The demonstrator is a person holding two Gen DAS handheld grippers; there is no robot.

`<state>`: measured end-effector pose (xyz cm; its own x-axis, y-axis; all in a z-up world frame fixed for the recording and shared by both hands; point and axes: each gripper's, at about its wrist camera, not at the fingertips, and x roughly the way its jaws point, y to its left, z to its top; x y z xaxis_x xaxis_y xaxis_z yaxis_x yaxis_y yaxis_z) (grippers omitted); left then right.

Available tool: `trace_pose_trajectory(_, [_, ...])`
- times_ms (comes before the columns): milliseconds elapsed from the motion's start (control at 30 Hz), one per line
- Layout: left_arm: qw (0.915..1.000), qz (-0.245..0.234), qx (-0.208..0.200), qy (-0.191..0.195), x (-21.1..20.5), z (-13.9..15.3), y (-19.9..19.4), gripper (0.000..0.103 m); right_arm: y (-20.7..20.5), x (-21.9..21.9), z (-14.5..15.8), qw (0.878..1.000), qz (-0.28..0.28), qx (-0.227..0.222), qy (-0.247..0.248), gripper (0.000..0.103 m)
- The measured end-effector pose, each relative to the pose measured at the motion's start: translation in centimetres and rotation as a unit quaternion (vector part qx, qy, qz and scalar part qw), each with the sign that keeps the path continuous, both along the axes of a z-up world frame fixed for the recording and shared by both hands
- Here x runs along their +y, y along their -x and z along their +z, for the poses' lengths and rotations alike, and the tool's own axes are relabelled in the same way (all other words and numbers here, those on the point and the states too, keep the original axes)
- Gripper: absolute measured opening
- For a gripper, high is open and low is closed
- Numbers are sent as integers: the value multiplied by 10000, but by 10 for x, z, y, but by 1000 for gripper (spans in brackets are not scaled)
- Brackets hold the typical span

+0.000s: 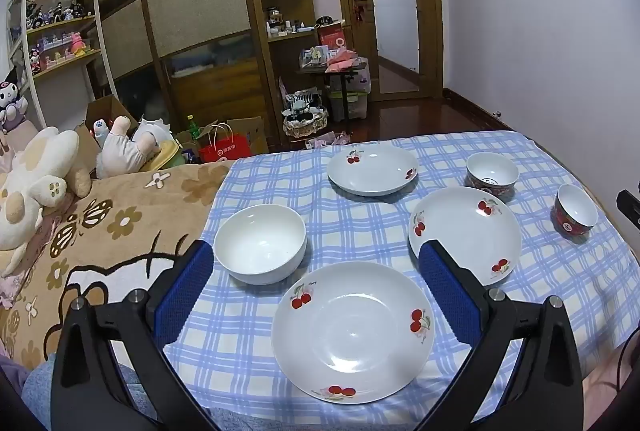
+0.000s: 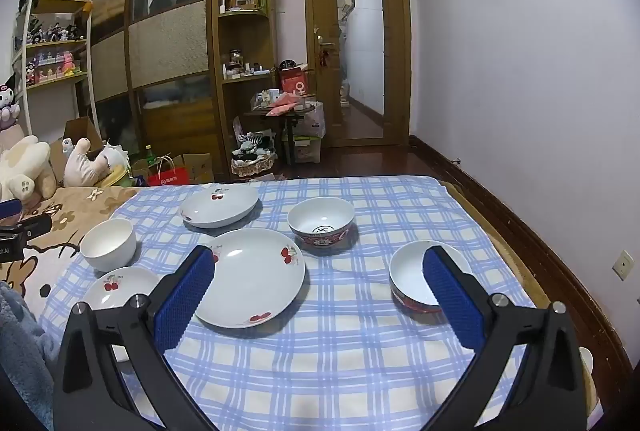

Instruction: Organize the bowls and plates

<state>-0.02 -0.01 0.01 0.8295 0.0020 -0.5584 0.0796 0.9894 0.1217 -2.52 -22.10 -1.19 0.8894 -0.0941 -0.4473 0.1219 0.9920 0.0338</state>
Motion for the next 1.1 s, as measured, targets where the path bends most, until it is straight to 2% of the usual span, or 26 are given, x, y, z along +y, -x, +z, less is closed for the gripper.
trace_pose_trajectory(1100, [10000, -36, 23, 16, -9, 0, 0, 101, 1, -5, 0, 10000, -68, -24, -20, 103])
